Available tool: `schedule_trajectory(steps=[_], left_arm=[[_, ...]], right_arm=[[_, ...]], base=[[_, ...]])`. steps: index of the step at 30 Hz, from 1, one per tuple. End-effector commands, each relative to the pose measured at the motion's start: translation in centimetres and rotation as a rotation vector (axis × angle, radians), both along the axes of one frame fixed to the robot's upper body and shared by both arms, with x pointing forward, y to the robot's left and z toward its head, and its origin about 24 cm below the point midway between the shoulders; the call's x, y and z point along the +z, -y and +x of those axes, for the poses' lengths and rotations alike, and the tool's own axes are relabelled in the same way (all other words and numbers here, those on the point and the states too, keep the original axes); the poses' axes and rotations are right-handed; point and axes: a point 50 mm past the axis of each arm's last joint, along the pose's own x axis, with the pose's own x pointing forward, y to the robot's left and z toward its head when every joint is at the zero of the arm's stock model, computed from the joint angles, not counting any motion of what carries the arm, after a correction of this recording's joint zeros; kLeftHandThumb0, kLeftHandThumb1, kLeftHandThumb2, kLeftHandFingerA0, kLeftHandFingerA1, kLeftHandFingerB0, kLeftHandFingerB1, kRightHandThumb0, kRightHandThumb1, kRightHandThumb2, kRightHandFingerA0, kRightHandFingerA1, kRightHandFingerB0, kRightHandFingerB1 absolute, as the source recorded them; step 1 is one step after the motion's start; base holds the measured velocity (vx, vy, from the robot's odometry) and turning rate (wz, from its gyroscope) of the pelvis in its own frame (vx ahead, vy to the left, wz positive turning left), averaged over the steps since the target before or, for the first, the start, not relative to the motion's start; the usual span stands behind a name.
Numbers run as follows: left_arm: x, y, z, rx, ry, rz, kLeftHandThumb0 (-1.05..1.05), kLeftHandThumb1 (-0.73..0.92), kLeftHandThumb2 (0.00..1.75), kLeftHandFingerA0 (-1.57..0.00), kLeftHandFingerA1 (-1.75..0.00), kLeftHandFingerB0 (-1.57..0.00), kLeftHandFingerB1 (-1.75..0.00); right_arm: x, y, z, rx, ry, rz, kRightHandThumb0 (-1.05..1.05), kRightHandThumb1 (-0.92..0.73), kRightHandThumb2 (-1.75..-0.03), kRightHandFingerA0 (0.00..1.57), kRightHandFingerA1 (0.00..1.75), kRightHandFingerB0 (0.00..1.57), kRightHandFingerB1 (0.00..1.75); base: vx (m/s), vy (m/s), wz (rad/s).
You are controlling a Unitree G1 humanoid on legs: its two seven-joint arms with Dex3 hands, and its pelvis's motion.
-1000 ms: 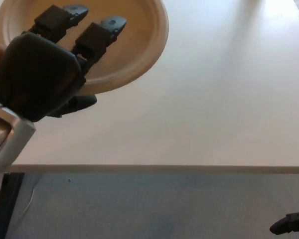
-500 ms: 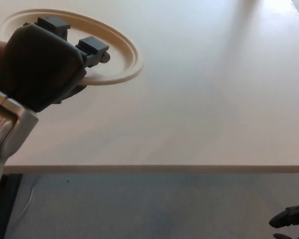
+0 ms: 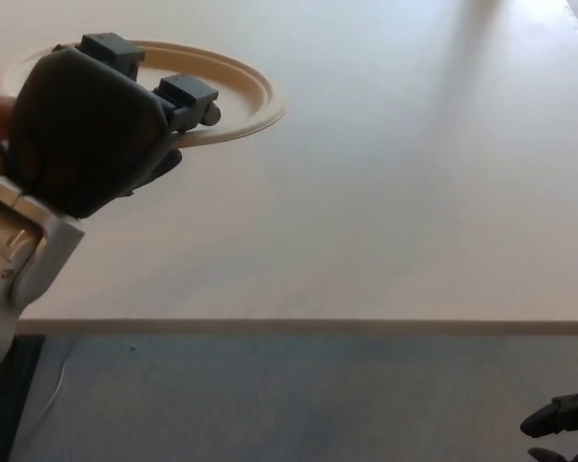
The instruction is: A person passes a plate to the robot and the robot grabs it with its left hand and places it at the centre of the table infront of it
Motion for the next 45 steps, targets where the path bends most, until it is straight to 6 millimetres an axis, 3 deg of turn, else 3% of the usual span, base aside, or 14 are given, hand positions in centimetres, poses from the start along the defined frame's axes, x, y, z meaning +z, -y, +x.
schedule_trajectory(steps=[1, 8, 9, 11, 13, 14, 16, 24, 28, 34, 36, 37, 38, 45], left_arm=[[0.1, 0.9, 0.5, -0.056, 0.031, -0.026, -0.27, 0.59, 0.6, -0.97, -1.54, -0.81, -0.53], [-1.8, 3.0, 3.3, -0.156, -0.116, -0.166, -0.2, 0.73, 0.63, -0.77, -1.63, -0.63, -1.15], [-2.2, 3.5, 4.2, -0.146, -0.174, -0.172, -0.2, 0.85, 0.61, -0.71, -1.72, -0.47, -1.51], [-2.4, 4.0, 4.9, -0.136, -0.199, -0.161, -0.2, 0.83, 0.61, -0.71, -1.71, -0.48, -1.5], [-2.4, 4.7, 5.6, -0.129, -0.196, -0.148, -0.26, 0.77, 0.62, -0.72, -1.67, -0.67, -1.13], [-2.2, 5.0, 6.0, -0.128, -0.203, -0.15, -0.28, 0.71, 0.65, -0.84, -1.55, -0.75, -0.57], [-2.1, 5.6, 6.5, -0.117, -0.257, -0.148, -0.35, 0.72, 0.64, -0.91, -1.46, -0.66, -0.45], [-0.7, 8.2, 8.6, -0.088, -0.387, -0.149, -0.27, 0.71, 0.63, -0.71, -1.57, -0.66, -1.04], [0.1, 9.1, 9.4, -0.079, -0.378, -0.133, -0.36, 0.55, 0.81, -0.95, -1.36, -0.68, -1.08], [0.2, 9.9, 10.2, -0.059, -0.471, -0.113, -0.21, 0.64, 0.61, -0.71, -1.49, -0.75, -0.7], [-0.1, 10.3, 10.3, -0.057, -0.574, -0.142, -0.29, 0.75, 0.62, -0.74, -1.37, -0.72, -0.74], [-0.2, 10.4, 10.4, -0.058, -0.588, -0.146, -0.4, 0.62, 0.83, -0.83, -1.31, -0.65, -1.13], [-0.5, 10.7, 10.4, -0.052, -0.623, -0.143, -0.21, 0.73, 0.58, -0.62, -1.59, -0.52, -1.37], [-1.8, 10.6, 10.8, 0.02, -0.755, -0.098, -0.18, 0.74, 0.61, -0.6, -1.53, -0.58, -1.16]], right_arm=[[0.5, 0.7, 0.2, 0.006, 0.001, -0.021, -0.59, -0.67, -0.6, 0.75, 0.66, 0.55, 0.54], [0.6, 0.5, 0.4, 0.01, 0.005, -0.021, -0.59, -0.67, -0.6, 0.74, 0.65, 0.54, 0.54], [0.6, 0.5, 0.4, 0.008, 0.006, -0.016, -0.58, -0.67, -0.59, 0.74, 0.65, 0.55, 0.54], [0.7, 0.6, 0.4, 0.004, 0.011, -0.01, -0.58, -0.67, -0.59, 0.74, 0.65, 0.55, 0.55], [0.8, 0.6, 0.5, 0.003, 0.015, -0.01, -0.57, -0.67, -0.59, 0.75, 0.66, 0.54, 0.54], [1.0, 0.6, 0.8, 0.005, 0.021, -0.013, -0.57, -0.67, -0.59, 0.75, 0.65, 0.55, 0.54], [1.1, 0.6, 0.9, 0.002, 0.023, -0.012, -0.59, -0.67, -0.59, 0.75, 0.66, 0.55, 0.54], [1.3, 0.5, 1.2, 0.005, 0.042, -0.001, -0.58, -0.67, -0.59, 0.73, 0.66, 0.54, 0.55], [1.6, 0.5, 1.5, 0.002, 0.051, -0.002, -0.6, -0.66, -0.6, 0.76, 0.66, 0.54, 0.54], [1.7, 0.4, 1.7, 0.006, 0.053, -0.009, -0.58, -0.66, -0.6, 0.76, 0.65, 0.54, 0.53], [1.8, 0.2, 1.8, 0.02, 0.062, -0.01, -0.6, -0.66, -0.6, 0.76, 0.66, 0.55, 0.55], [1.9, 0.2, 1.9, 0.024, 0.065, -0.01, -0.6, -0.66, -0.6, 0.77, 0.68, 0.55, 0.54], [2.1, 0.2, 2.1, 0.031, 0.072, -0.008, -0.6, -0.66, -0.59, 0.76, 0.67, 0.57, 0.55], [2.5, 0.0, 2.4, 0.046, 0.093, -0.014, -0.59, -0.66, -0.59, 0.75, 0.65, 0.56, 0.53]], base=[[0.0, 0.0, 0.0], [0.0, 0.0, 0.0], [0.0, 0.0, 0.0], [0.0, 0.0, 0.0], [0.0, 0.0, 0.0], [0.0, 0.0, 0.0], [0.0, 0.0, 0.0], [0.0, 0.0, 0.0], [0.0, 0.0, 0.0], [0.0, 0.0, 0.0], [0.0, 0.0, 0.0], [0.0, 0.0, 0.0], [0.0, 0.0, 0.0], [0.0, 0.0, 0.0]])
